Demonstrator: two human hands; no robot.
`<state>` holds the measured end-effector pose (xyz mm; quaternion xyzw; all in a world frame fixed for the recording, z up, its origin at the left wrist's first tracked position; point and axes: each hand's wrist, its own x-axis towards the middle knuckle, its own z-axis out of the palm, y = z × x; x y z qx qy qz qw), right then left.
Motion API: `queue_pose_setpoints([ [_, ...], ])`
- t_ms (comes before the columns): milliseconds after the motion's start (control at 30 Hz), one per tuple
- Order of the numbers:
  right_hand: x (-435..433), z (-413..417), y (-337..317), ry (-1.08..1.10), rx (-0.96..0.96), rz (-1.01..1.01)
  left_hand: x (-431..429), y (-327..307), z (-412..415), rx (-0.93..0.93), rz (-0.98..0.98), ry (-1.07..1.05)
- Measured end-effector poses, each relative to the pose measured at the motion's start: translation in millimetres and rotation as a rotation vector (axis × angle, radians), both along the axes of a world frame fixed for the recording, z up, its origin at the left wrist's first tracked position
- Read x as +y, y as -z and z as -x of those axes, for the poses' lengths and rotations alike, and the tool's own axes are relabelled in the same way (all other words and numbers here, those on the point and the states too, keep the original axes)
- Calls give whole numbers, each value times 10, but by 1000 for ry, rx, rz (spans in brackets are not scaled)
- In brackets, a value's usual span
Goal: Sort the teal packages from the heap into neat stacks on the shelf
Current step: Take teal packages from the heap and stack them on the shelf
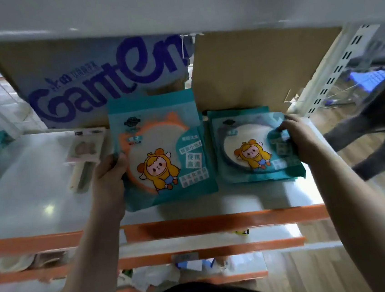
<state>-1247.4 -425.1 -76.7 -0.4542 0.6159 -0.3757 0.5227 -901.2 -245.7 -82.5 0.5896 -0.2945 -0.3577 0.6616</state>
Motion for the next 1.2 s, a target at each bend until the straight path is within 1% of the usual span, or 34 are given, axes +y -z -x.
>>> queue_pose_setpoints([
  [67, -23, 15, -10, -39, -44, -12, 28, 8, 38, -3, -12, -42],
  [133, -57, 11, -19, -24, -59, 11, 47, 13, 69, 5, -18, -68],
  [200, -106, 7, -3, -5, -21, 44, 64, -3, 114, 1, -13, -75],
  [267, -130, 9, -1, -14, 67, 71, 85, -13, 154, -16, -6, -75],
  [333, -135, 22, -9, -44, 86, 56, 102, -10, 191, -20, -2, -80],
  [467, -108, 72, -23, -105, 1, 40, 133, 6, 247, -19, -18, -75],
  [567, -110, 84, -65, -127, -61, 122, 140, 12, 272, -2, -28, -82],
  [633, -176, 57, -36, -125, -20, 161, 140, 14, 290, 0, -38, -90],
  [767, -272, 12, 97, -100, 252, 104, 146, 17, 337, -5, -53, -113],
  [867, -243, 62, 135, -74, 380, 88, 152, 26, 358, 4, -66, -121],
  [933, -272, 126, 197, -75, 375, 77, 154, 29, 372, 8, -69, -120],
  [1033, -287, 172, 223, -45, 309, 96, 150, 26, 413, 2, -70, -119],
  [1200, -288, 123, 210, -44, 324, 172, 132, 25, 453, -3, -94, -137],
])
